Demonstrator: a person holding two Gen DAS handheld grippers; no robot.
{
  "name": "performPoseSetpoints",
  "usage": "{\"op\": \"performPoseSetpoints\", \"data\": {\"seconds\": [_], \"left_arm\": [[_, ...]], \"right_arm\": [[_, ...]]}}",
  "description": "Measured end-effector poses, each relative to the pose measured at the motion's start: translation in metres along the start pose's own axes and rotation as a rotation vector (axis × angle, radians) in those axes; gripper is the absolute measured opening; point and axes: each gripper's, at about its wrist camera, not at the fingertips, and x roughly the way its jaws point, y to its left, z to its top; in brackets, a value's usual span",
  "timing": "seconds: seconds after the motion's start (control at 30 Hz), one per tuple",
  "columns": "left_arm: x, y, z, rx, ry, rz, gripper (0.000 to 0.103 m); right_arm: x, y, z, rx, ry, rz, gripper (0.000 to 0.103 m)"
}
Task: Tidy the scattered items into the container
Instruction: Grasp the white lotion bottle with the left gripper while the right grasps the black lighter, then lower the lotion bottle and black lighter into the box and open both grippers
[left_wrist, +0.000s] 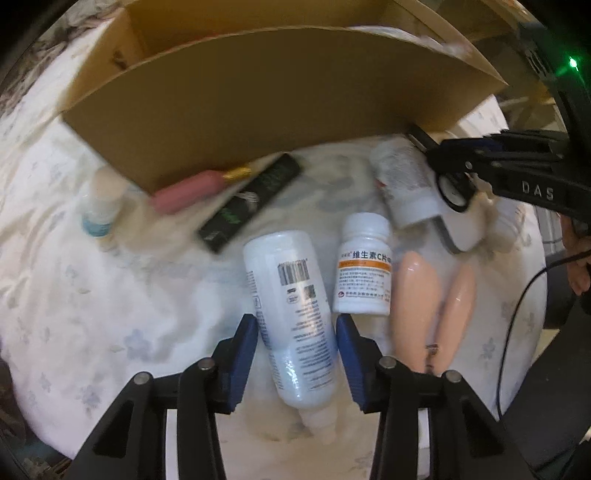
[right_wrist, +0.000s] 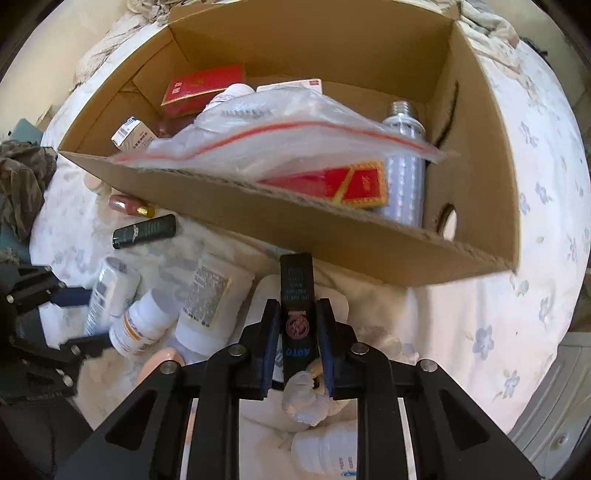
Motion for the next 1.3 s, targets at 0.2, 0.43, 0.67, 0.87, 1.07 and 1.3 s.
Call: {"op": "performPoseSetpoints", "data": {"seconds": [0.2,0.43,0.67,0.87,1.07,1.3], "left_arm": [[0.016,-0.001,-0.005,-0.001,0.004,0.063,0.048],[-0.031,0.025,-0.005,-0.124,-0.122,-0.055,0.039],[-0.075,0.010,0.007,-0.051,-0.317,-0.142,0.039],[-0.086,0.011,0.022,-0.041,-0.380,-0.139,0.039],[-0.103,0.026,0.039,-0.117,-0.471,-0.133,0.039],[-0.110,0.044,0.092,-0.183,-0.503,-0.091,0.039]], "right_arm": [[0.004,0.017,0.000,-0.120,-0.025,-0.081,0.022],[-0.029,0.008,-0.004,-0.056,-0.100,0.069,0.021],[-0.074,0.014,-0.005,-0.012,-0.253,0.253,0.021],[-0.093,0.033,0.024,-0.015,-0.297,0.340,0.021],[-0.100,0.028,0.031,0.017,-0.370,0.332,0.021],[-0.099,0.011,0.053,0.095,-0.426,0.264,0.021]]}}
